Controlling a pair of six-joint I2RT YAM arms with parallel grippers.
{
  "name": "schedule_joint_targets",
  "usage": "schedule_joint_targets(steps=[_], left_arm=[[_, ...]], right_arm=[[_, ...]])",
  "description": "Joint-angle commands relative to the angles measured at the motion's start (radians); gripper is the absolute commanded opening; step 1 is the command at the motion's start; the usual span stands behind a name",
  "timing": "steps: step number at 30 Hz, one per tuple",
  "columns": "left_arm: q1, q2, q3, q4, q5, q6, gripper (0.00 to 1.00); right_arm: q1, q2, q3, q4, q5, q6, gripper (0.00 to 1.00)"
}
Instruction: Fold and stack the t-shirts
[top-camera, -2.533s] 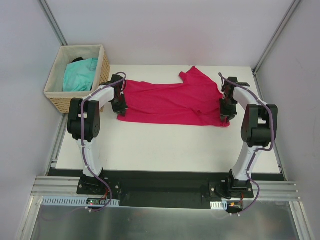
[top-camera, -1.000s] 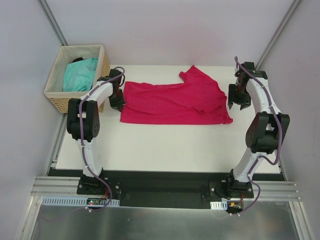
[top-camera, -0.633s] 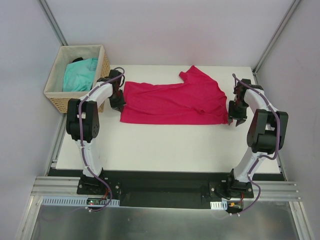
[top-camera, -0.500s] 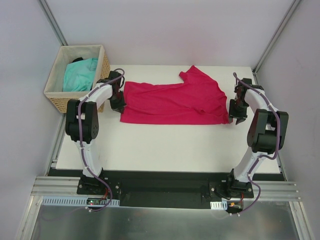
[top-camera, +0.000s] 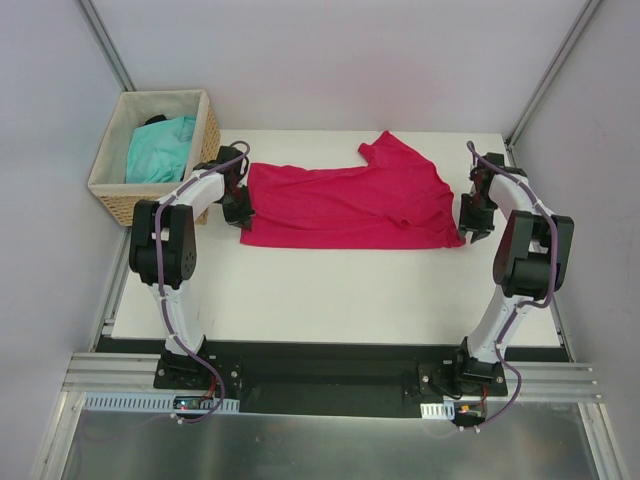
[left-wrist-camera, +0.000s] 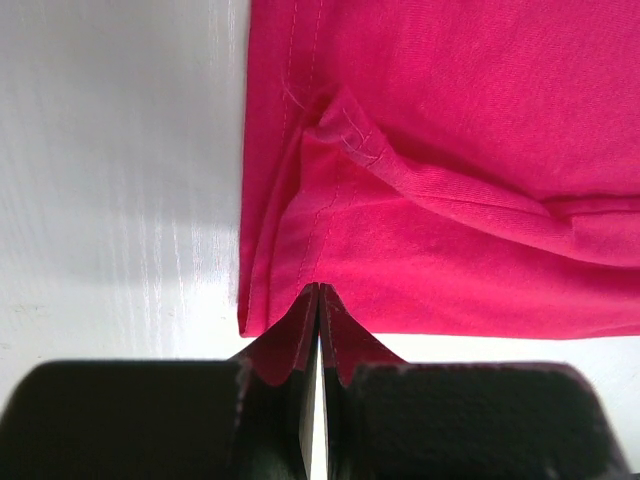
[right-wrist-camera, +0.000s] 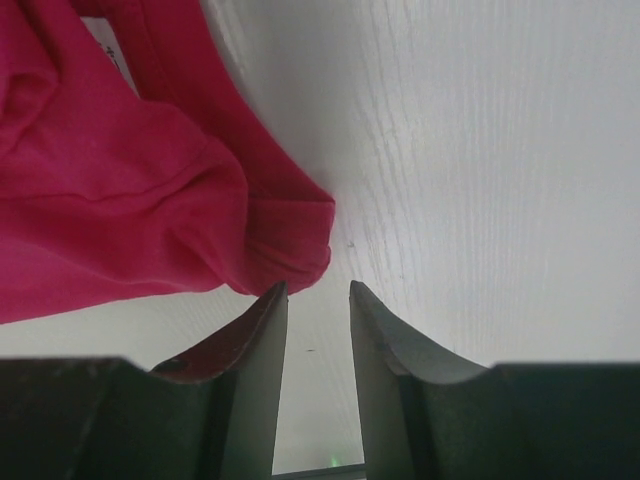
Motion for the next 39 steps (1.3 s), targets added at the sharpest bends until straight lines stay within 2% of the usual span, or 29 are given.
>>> schedule_joint_targets(steps=[1, 7, 24, 34, 39], left_arm=[[0.007, -0.053, 0.005, -0.006, -0.027, 0.010, 0.00], [0.007, -0.014, 0.006, -0.041, -0.101, -0.004, 0.00], [0.006, 0.067, -0.027, -0.090, -0.040, -0.038, 0.00], [0.006, 0.087, -0.024, -0.101, -0.031, -0.029, 0.00], [0.006, 0.088, -0.032, -0.104, -0.028, -0.024, 0.00]], right_arm=[[-0.008, 0.019, 0.057, 0.013, 0.012, -0.012, 0.35], [-0.008, 0.052, 0.091, 0.027, 0.011, -0.006, 0.38], [-0.015, 0.067, 0.145, -0.011, 0.016, -0.022, 0.39], [-0.015, -0.029, 0.028, -0.048, 0.015, -0.004, 0.40], [-0.016, -0.027, -0.022, -0.030, -0.014, 0.008, 0.40]])
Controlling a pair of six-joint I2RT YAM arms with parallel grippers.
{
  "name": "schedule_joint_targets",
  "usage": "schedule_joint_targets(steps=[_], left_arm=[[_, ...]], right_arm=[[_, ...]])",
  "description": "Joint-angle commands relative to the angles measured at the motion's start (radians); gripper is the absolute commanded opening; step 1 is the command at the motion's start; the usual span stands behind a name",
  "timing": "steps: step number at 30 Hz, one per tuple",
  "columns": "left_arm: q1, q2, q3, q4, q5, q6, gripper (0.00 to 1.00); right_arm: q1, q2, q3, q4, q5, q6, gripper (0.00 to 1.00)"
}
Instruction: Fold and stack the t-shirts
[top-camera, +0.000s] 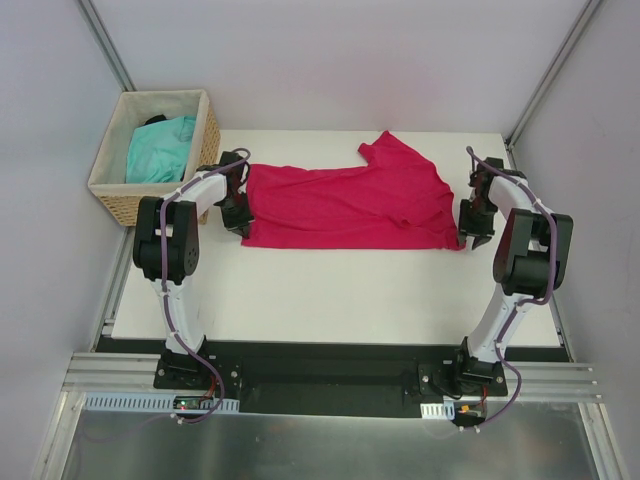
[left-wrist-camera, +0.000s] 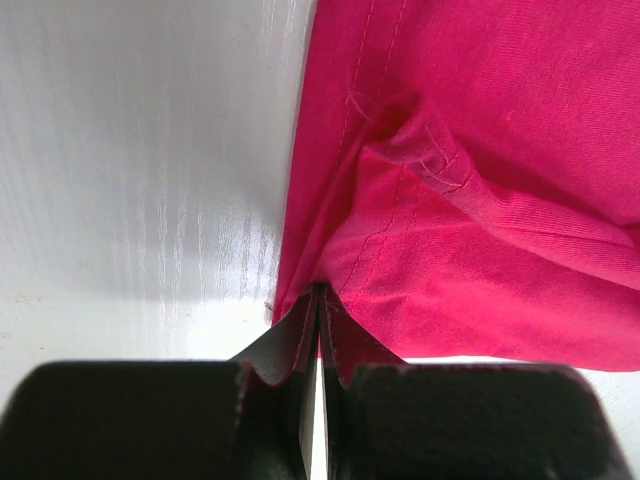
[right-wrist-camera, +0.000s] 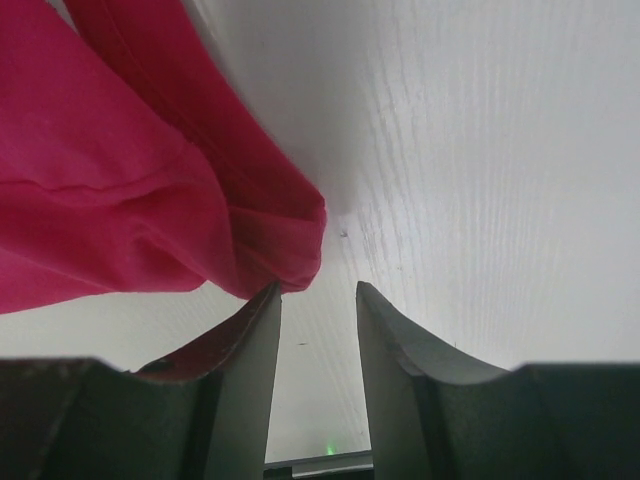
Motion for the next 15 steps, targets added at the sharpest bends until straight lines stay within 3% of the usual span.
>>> schedule_joint_targets(steps=[1, 12, 15], left_arm=[[0.006, 0.037, -0.030, -0.062, 0.013, 0.004, 0.00], [0.006, 0.040, 0.010, -0.082, 0.004, 0.016, 0.00], [0.006, 0.035, 0.022, -0.094, -0.004, 0.019, 0.00]], right_arm=[[-0.007, -0.047, -0.023, -0.005, -0.035, 0.030, 0.40], [-0.009, 0.016, -0.002, 0.048, -0.103, 0.058, 0.39], [-0.009, 0.040, 0.010, 0.048, -0.112, 0.056, 0.31]])
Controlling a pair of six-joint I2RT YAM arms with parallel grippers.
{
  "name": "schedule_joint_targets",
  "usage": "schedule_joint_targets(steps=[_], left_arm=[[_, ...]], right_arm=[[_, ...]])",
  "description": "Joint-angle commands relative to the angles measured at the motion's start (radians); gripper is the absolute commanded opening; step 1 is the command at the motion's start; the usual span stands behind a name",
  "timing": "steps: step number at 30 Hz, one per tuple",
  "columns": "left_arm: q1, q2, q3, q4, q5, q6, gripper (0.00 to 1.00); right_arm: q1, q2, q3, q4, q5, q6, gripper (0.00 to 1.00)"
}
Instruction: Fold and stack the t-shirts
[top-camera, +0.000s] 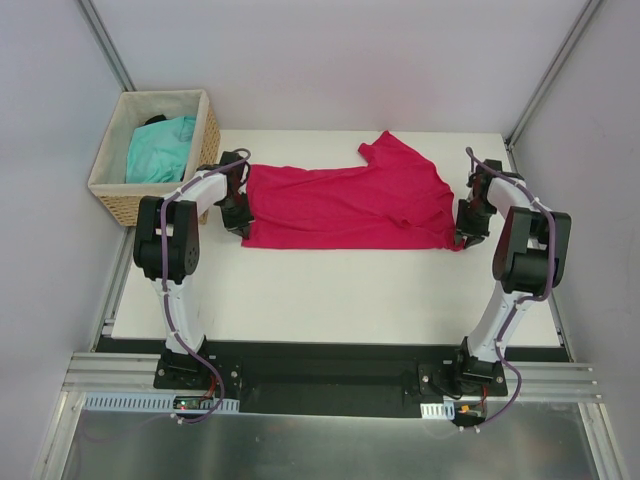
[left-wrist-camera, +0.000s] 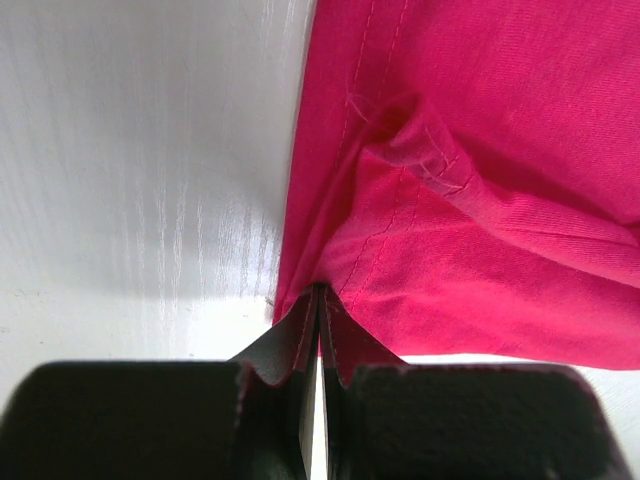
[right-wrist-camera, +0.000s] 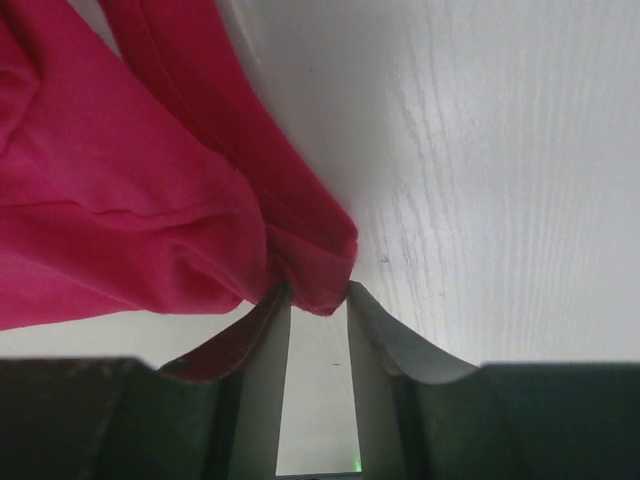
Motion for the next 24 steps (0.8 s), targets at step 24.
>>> schedule_joint_targets(steps=[24], left_arm=[[0.006, 0.017, 0.076, -0.160, -0.060, 0.019, 0.00]], right_arm=[[-0.047, 0.183, 0.242, -0.196, 0.325, 0.041, 0.01]])
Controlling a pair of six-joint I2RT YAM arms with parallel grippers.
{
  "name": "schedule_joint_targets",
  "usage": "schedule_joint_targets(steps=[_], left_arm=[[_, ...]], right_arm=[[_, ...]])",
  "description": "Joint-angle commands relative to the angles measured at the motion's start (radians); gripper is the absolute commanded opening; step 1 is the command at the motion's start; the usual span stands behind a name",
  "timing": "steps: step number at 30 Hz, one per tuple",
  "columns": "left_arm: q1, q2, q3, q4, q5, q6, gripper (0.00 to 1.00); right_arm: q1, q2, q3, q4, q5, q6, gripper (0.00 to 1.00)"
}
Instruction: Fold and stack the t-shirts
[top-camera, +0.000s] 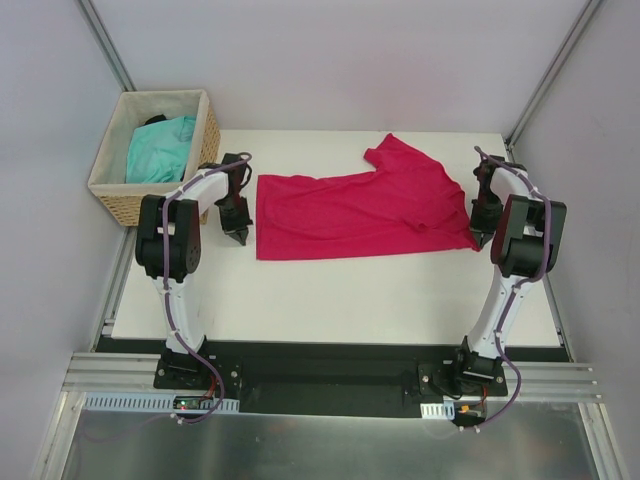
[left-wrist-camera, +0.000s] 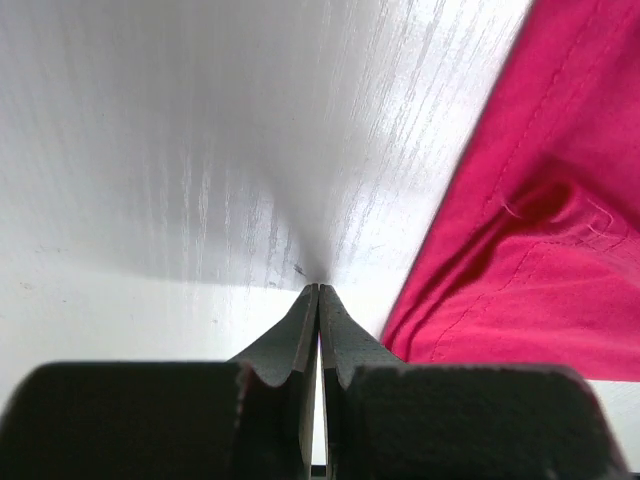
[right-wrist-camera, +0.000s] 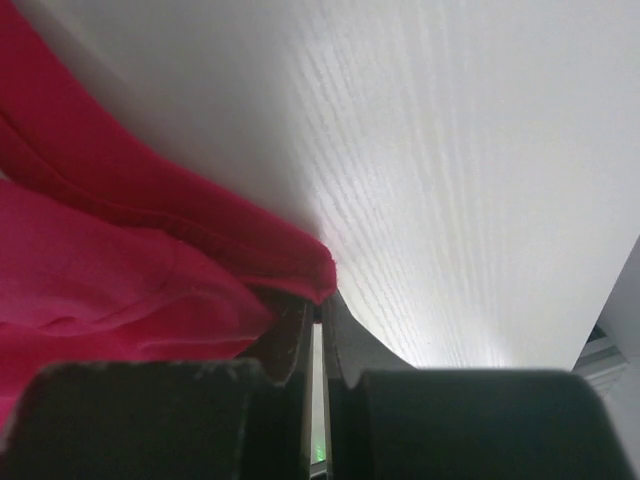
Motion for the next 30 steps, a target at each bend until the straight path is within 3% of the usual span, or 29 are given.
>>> schedule_joint_targets(steps=[1, 6, 9, 10, 13, 17, 21, 24, 27, 30], left_arm=[[0.006, 0.005, 0.057, -0.059, -0.033, 0.004, 0.00], [0.006, 0.008, 0.090, -0.076, -0.037, 0.009, 0.00], [0.006, 0.013, 0.107, -0.081, -0.034, 0.008, 0.00], [0.006, 0.013, 0.110, -0.081, -0.036, 0.003, 0.00], [0.001, 0.013, 0.126, -0.084, -0.039, 0.003, 0.00], [-0.003, 0.013, 0.155, -0.092, -0.019, 0.017, 0.00], [-0.017, 0.019, 0.146, -0.090, 0.061, 0.041, 0.00], [-0.064, 0.011, 0.120, -0.057, 0.112, 0.087, 0.00], [-0.088, 0.022, 0.087, 0.003, 0.294, 0.129, 0.00], [-0.104, 0.028, 0.086, 0.023, 0.311, 0.120, 0.00]], right_arm=[[-0.010, 0.006, 0.047, -0.055, 0.066, 0.011, 0.01], [-0.002, -0.009, 0.035, -0.034, -0.010, 0.005, 0.03], [0.004, -0.055, 0.004, -0.015, 0.045, 0.025, 0.30], [0.004, -0.084, 0.008, -0.020, 0.071, 0.039, 0.44], [0.004, -0.158, 0.033, -0.025, 0.116, 0.039, 0.66], [0.004, -0.256, 0.059, -0.026, 0.141, 0.048, 0.68], [0.007, -0.341, 0.022, 0.035, 0.060, 0.077, 0.68], [0.023, -0.338, -0.025, 0.061, -0.006, 0.094, 0.68], [0.053, -0.310, -0.056, 0.074, -0.034, 0.094, 0.67], [0.082, -0.302, -0.070, 0.087, -0.040, 0.086, 0.67]])
